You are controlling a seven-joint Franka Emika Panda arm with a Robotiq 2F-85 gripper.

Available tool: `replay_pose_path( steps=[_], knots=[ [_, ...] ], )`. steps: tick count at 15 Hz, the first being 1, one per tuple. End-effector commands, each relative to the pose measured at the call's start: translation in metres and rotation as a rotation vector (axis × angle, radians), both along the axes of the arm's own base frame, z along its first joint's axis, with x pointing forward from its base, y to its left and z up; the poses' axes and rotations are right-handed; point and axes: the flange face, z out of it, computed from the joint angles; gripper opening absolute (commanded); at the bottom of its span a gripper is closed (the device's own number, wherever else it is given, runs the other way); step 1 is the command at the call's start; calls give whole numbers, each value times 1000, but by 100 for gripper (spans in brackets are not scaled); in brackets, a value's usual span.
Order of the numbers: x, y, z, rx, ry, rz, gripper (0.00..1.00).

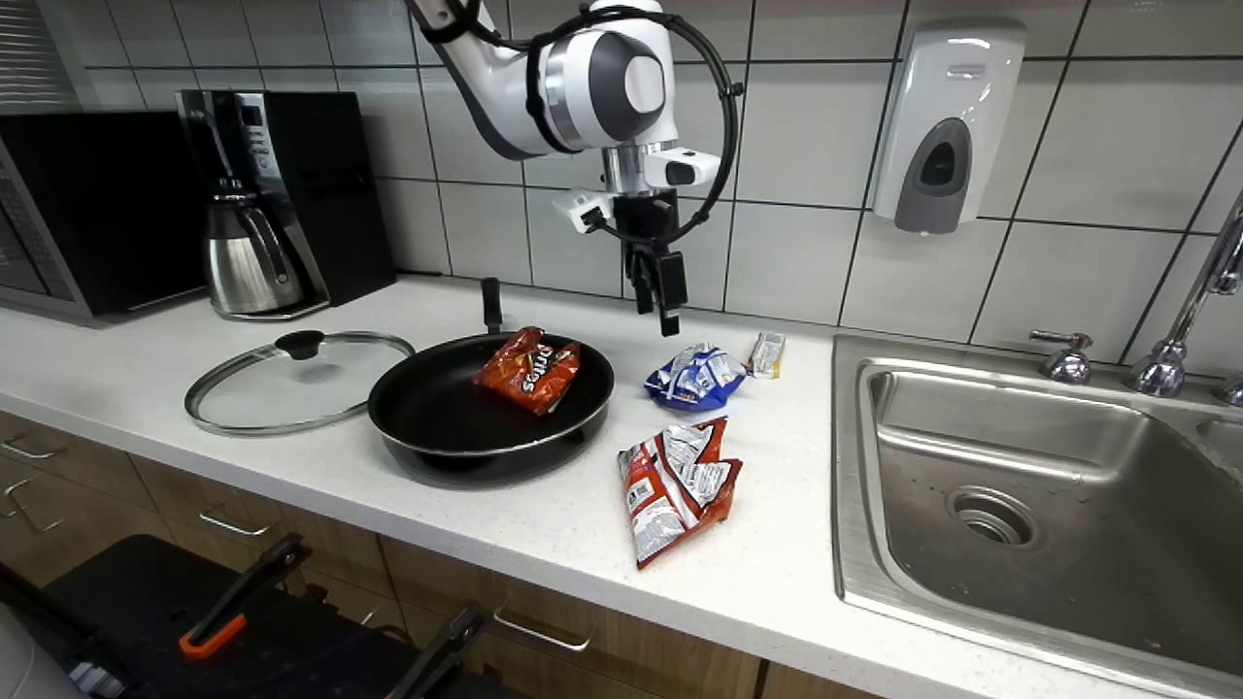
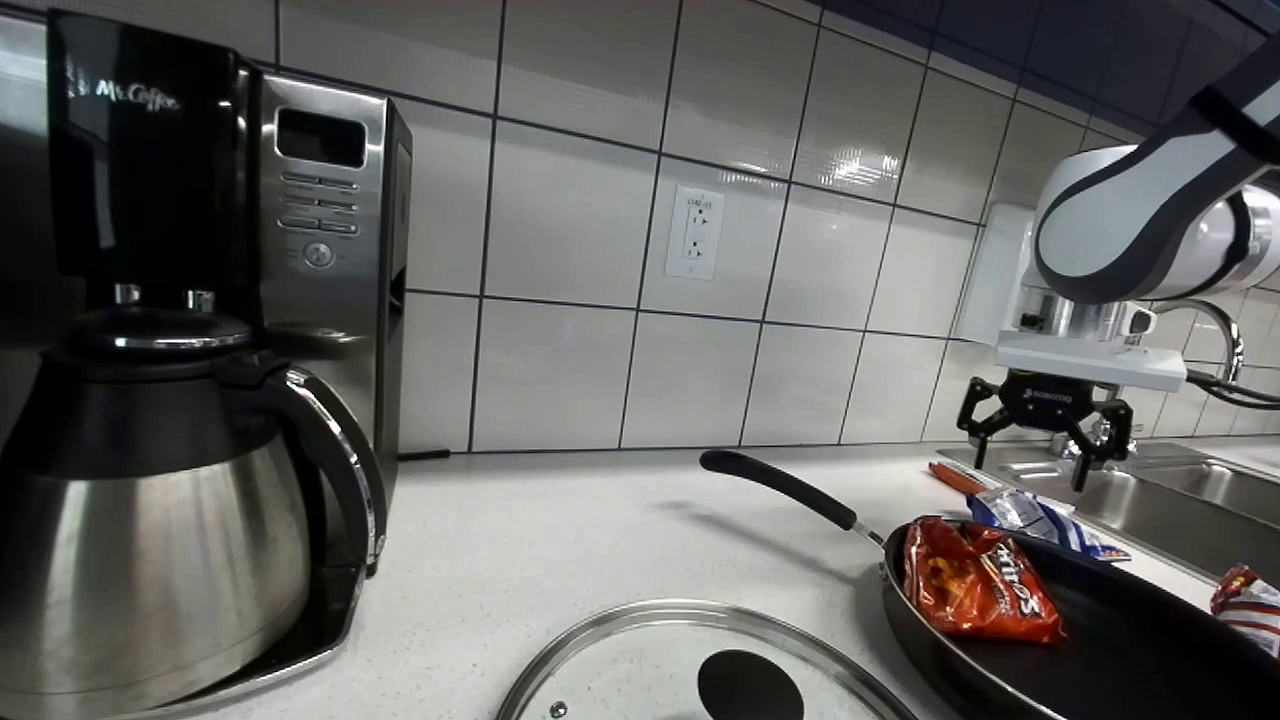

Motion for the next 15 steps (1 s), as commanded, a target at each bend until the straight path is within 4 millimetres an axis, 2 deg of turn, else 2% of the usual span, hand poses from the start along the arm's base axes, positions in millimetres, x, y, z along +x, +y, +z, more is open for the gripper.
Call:
replay_pose_path(
  steps=[1, 8, 15],
  knots=[
    [7, -22, -4, 21, -1, 62, 100],
    [4, -51, -23, 44, -2, 113, 100],
    [4, -60, -39, 74, -19, 132, 100]
  ],
)
